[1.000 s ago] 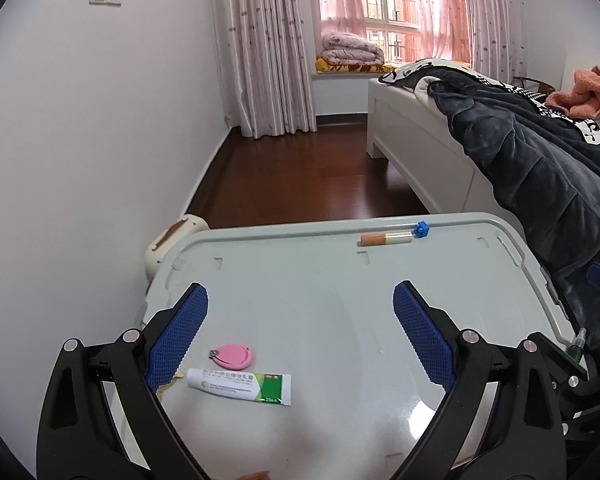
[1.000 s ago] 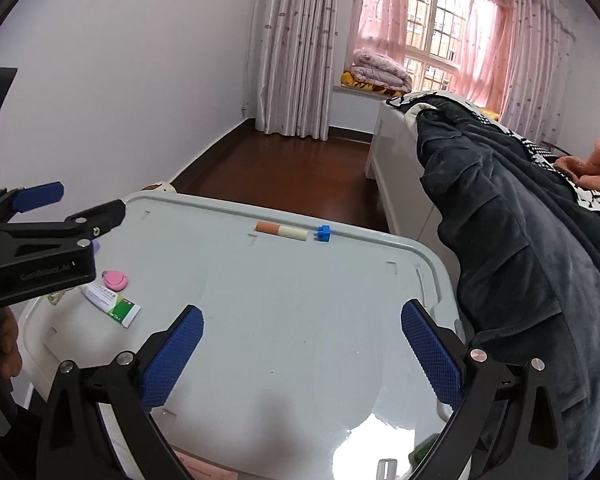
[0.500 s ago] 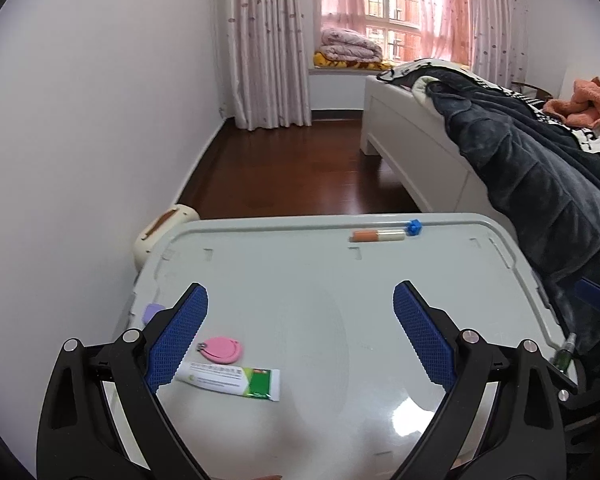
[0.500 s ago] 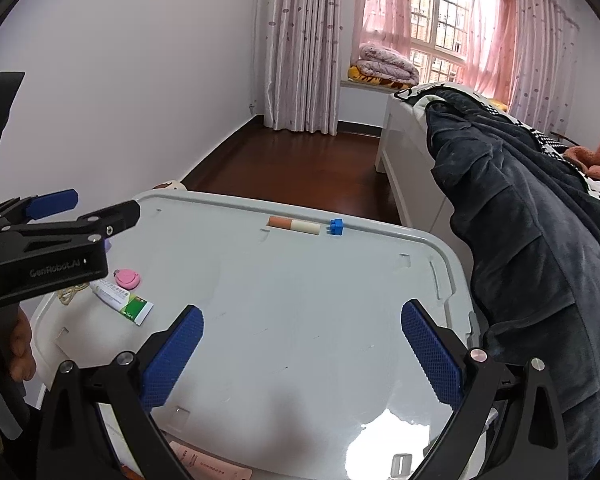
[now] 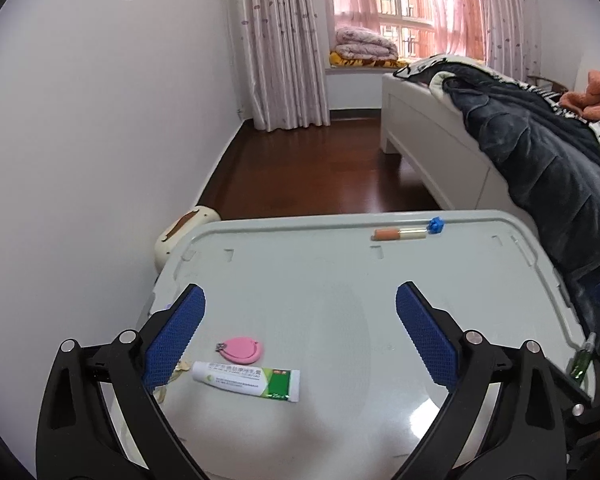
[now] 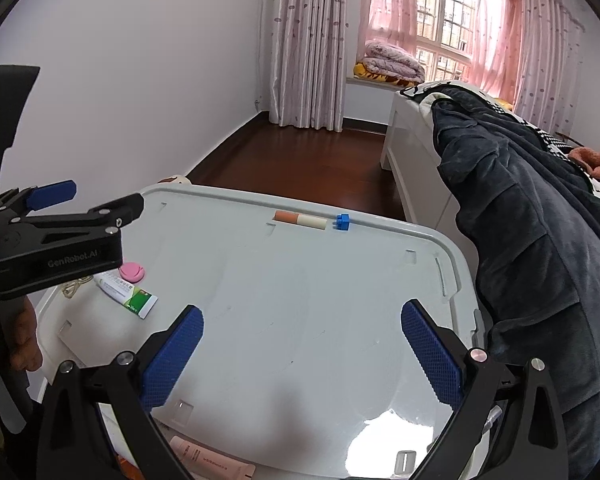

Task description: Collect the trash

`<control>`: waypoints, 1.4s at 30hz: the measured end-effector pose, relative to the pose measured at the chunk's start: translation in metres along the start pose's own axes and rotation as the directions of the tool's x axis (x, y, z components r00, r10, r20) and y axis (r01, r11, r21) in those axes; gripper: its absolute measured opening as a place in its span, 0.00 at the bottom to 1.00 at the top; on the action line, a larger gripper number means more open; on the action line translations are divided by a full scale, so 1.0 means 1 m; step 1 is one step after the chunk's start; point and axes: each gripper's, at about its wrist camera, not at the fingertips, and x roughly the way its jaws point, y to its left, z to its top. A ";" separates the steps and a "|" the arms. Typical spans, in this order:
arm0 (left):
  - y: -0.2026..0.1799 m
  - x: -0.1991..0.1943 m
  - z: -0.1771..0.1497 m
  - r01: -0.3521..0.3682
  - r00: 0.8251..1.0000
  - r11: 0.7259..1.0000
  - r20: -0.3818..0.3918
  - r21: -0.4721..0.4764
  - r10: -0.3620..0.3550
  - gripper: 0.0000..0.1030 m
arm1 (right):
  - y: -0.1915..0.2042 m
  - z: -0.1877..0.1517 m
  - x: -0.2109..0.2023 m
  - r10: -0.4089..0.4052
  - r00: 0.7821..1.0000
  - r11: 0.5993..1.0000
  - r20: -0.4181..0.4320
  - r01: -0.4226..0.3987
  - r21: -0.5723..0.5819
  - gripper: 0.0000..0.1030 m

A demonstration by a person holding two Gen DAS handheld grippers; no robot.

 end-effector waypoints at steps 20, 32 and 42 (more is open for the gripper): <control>-0.002 -0.002 0.000 0.013 1.000 1.000 0.024 0.007 -0.013 0.91 | 0.002 -0.001 -0.001 0.007 1.000 1.000 0.000 -0.007 -0.008 0.95; -0.004 -0.007 -0.001 0.028 0.997 1.000 0.066 0.006 -0.028 0.91 | 0.005 -0.002 0.000 0.017 1.000 1.000 -0.011 -0.017 -0.022 0.95; -0.004 0.000 0.000 0.050 0.998 0.999 0.026 0.001 -0.050 0.91 | 0.006 -0.004 0.000 0.018 1.000 1.000 -0.017 -0.018 -0.026 0.95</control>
